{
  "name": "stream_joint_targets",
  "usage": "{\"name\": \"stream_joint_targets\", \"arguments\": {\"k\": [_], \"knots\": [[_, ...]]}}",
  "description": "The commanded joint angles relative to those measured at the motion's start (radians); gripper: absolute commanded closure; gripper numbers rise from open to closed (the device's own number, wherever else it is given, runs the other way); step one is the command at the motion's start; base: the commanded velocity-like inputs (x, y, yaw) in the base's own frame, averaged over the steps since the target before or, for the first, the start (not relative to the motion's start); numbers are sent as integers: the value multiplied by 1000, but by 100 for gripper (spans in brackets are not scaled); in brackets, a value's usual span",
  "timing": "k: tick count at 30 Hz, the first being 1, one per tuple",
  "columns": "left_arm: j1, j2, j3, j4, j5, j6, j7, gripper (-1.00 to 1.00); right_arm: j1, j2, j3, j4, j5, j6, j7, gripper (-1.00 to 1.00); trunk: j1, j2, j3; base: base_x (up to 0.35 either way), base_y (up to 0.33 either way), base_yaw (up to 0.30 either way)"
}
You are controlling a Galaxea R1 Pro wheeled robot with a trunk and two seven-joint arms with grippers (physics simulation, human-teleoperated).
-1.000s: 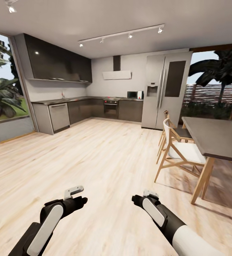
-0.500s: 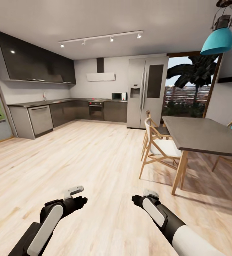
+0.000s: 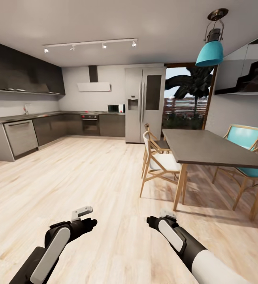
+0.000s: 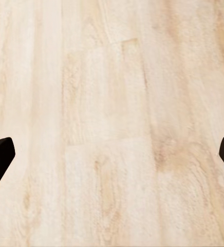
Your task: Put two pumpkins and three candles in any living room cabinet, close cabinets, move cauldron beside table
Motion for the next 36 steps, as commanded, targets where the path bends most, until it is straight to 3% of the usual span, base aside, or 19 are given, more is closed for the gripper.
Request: {"name": "stream_joint_targets", "arguments": {"k": [1,16,36], "knots": [[-1,1,-2,-2,9,1,10,-100,-1,0,3,-1,-3,3,-6,-100,0,-1,0,0,-192,-265],[-1,2,-1,-2,9,1,10,-100,-2,0,2,-2,-5,3,-6,-100,0,-1,12,0,-115,-252],[-1,2,-1,1,9,1,10,-100,-1,0,3,-2,-3,1,-6,-100,0,-1,13,0,-14,-11]]}}
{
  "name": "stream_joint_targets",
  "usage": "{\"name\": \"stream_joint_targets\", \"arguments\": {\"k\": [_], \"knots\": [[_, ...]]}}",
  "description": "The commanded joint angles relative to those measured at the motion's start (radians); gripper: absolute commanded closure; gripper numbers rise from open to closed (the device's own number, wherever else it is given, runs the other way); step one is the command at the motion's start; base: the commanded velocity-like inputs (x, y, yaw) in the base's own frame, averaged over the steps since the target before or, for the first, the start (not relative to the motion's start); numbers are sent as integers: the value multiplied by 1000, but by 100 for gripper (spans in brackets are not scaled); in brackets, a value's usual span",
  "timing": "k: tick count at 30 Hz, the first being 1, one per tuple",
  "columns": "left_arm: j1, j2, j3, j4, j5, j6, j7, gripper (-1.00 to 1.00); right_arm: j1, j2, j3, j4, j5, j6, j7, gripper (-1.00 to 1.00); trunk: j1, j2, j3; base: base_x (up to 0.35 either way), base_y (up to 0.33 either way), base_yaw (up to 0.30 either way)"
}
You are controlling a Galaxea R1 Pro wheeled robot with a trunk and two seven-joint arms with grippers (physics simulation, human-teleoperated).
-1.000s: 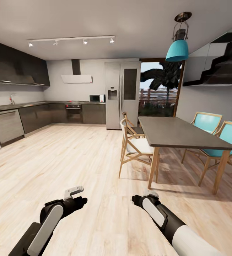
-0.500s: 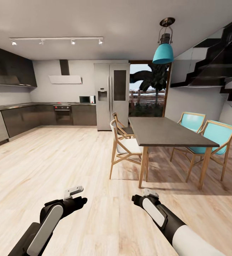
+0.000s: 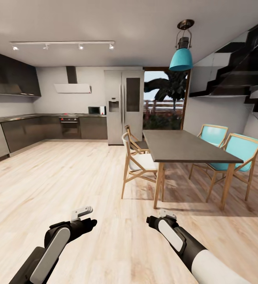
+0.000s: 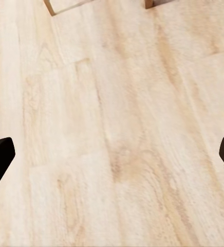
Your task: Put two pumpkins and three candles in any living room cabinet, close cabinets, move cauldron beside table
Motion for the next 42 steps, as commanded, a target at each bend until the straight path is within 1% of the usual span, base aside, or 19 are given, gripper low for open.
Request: {"name": "stream_joint_targets", "arguments": {"k": [1,10,28,33,42], "knots": [[-1,1,-2,-1,10,0,10,-100,-1,-1,3,-1,-5,3,-7,-100,0,-1,-1,0,-179,0],[-1,0,-2,-1,10,0,10,-100,-1,-1,3,-1,-6,2,-7,-100,0,-1,-1,0,-218,0],[-1,0,-2,0,10,0,10,-100,-1,-1,2,-1,-11,2,-7,-100,0,-1,-1,0,-11,-1],[-1,1,-2,1,10,0,10,-100,-1,-1,2,-1,-11,2,-7,-100,0,-1,-1,0,40,-187],[-1,1,-2,1,10,0,10,-100,-1,-1,2,-1,-11,-6,-7,-100,0,-1,0,-19,236,-282]]}}
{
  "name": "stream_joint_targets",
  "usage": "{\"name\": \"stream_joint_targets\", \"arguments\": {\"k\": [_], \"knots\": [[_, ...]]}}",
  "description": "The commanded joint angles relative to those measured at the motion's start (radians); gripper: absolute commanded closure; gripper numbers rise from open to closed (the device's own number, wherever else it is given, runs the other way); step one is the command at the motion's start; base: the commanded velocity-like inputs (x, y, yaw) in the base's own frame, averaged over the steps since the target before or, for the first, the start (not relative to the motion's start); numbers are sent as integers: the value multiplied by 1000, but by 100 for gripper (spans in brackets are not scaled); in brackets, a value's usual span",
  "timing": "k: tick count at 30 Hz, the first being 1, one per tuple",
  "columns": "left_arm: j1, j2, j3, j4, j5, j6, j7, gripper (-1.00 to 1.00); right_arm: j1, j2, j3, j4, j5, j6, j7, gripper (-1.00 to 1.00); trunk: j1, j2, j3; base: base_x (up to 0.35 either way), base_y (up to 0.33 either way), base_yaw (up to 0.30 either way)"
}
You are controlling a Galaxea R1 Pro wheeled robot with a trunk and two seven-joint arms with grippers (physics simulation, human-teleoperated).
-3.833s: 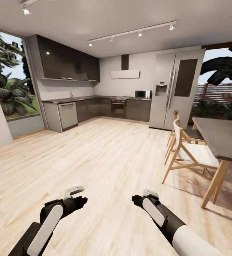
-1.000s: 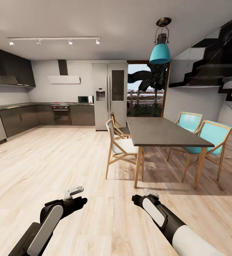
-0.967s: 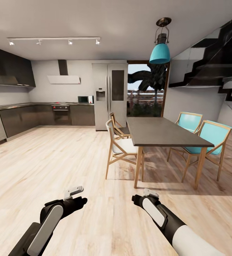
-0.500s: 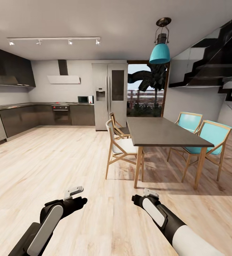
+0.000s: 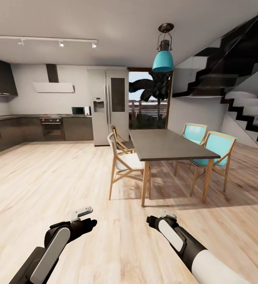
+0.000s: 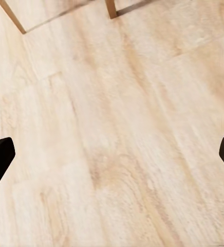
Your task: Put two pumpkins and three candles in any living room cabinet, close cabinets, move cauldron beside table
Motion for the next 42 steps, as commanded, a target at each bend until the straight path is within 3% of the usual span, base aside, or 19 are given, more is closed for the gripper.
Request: {"name": "stream_joint_targets", "arguments": {"k": [1,13,42], "knots": [[-1,1,-2,-1,10,0,11,-100,-1,0,4,-1,-4,0,-7,-100,0,-1,-1,-79,276,-292],[-1,0,-2,-1,10,0,11,-100,-2,-1,4,0,-4,-6,39,-100,0,-1,-1,-16,61,-293],[-1,-2,-3,-1,13,0,11,-100,-1,0,4,3,-4,-7,40,-100,0,-1,5,0,0,-293]]}}
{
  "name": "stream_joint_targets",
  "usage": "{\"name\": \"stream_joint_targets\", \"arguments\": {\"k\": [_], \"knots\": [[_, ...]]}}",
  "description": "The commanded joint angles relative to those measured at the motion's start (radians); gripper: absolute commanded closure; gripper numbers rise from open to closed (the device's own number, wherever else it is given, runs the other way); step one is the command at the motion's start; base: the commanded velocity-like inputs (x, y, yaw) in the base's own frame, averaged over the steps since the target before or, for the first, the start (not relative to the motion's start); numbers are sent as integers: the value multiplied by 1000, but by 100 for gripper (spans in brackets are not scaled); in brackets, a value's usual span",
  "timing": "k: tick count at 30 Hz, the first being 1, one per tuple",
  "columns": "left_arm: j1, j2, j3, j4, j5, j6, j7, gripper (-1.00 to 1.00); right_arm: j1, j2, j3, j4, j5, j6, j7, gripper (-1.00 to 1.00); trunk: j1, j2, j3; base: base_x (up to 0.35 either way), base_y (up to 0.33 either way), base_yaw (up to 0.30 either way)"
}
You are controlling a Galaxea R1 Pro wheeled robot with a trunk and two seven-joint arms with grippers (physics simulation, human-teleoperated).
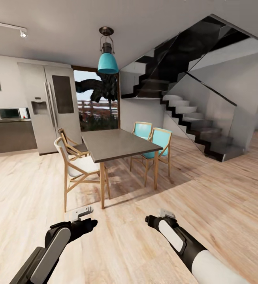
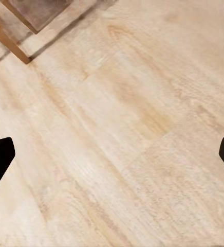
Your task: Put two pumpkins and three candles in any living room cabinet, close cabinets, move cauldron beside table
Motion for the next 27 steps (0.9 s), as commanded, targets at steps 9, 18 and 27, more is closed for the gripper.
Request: {"name": "stream_joint_targets", "arguments": {"k": [9,18,27], "knots": [[-1,1,-2,-2,10,0,11,-100,-2,0,3,1,-4,2,-7,-100,0,-1,2,0,0,-293],[-1,1,-2,-2,10,0,11,-100,-1,0,3,3,-4,2,-7,-100,0,-1,6,0,0,-293],[-1,1,-3,-2,10,0,11,-100,-1,0,3,3,-4,2,-7,-100,0,-1,9,0,0,-293]]}}
